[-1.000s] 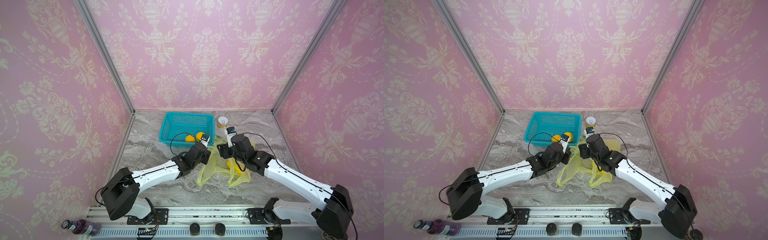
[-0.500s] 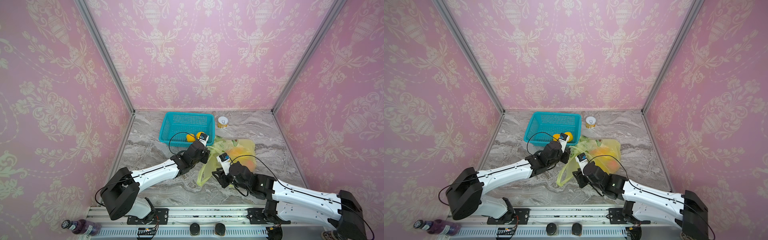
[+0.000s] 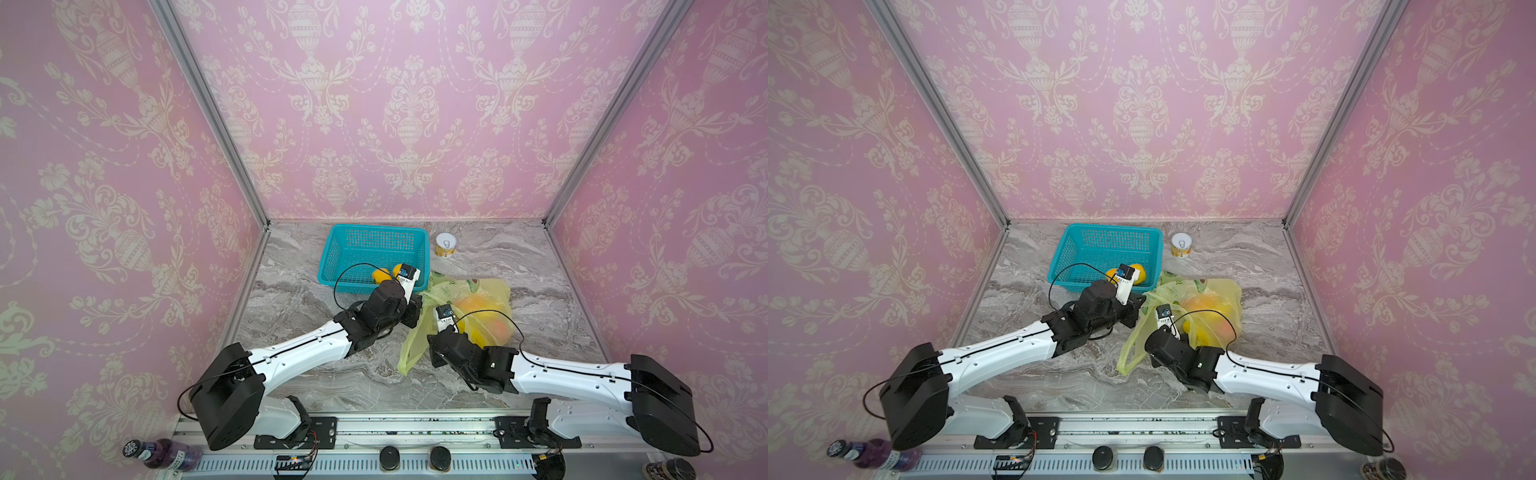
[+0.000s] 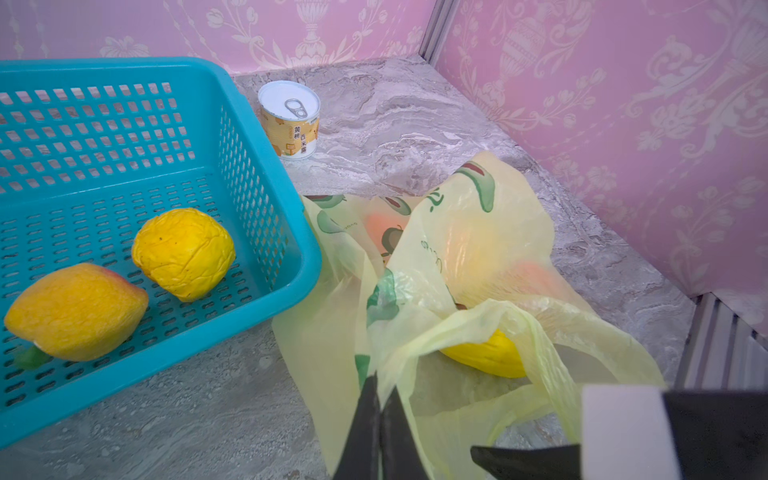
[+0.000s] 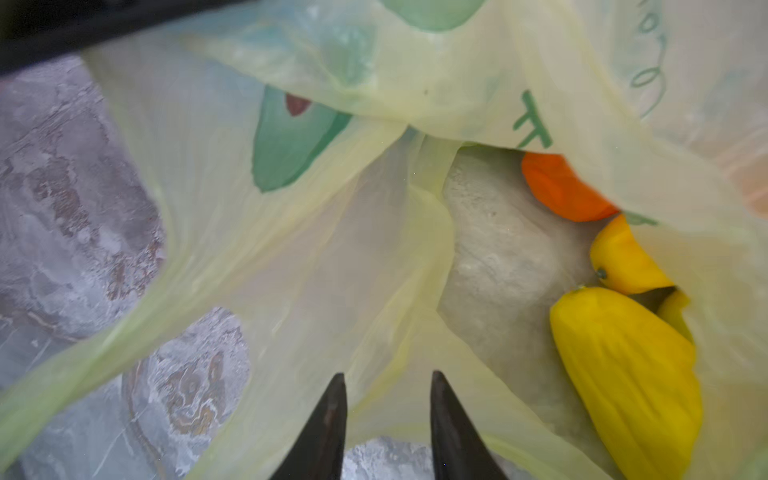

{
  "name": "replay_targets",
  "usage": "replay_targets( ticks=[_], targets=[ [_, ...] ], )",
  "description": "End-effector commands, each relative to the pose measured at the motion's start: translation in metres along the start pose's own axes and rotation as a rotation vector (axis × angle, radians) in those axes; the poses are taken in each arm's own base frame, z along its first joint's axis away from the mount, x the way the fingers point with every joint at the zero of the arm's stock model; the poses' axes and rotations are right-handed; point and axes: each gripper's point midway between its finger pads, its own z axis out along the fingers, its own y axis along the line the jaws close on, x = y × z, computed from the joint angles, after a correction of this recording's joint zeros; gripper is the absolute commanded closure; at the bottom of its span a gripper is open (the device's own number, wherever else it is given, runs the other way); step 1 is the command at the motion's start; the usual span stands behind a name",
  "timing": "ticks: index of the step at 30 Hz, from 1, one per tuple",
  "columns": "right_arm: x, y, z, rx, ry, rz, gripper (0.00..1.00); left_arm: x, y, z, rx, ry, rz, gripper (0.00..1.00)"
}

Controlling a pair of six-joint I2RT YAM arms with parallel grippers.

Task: Untie the knot of the plastic bag and take out the fruit
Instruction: 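Return the right gripper to the bag mouth while the left gripper holds the bag edge, then push the right gripper deeper into the bag toward the long yellow fruit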

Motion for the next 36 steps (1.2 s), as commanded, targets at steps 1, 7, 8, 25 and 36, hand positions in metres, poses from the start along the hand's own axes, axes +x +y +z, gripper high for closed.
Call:
replay_targets(
  ticks=[1, 7, 8, 25, 36],
  targets=[
    [-0.017, -0.030, -0.002, 0.169, -0.072, 0.065, 0.61, 0.001, -0.015, -0.007, 0.083, -0.005, -0.017, 1.00],
    [-0.014, -0.058, 0.009, 0.230, -0.038, 0.131, 0.61, 0.003, -0.015, -0.016, 0.091, -0.014, -0.014, 1.00],
    [-0.014, -0.062, 0.010, 0.246, -0.036, 0.135, 0.59, 0.003, -0.015, -0.018, 0.095, -0.019, -0.014, 1.00],
    [0.013, -0.111, 0.016, 0.566, 0.105, 0.051, 0.12, -0.001, -0.019, -0.022, 0.114, -0.034, -0.027, 1.00],
    [0.039, -0.139, 0.001, 0.649, 0.128, 0.091, 0.11, 0.003, -0.016, -0.020, 0.099, -0.024, -0.029, 1.00]
  ],
)
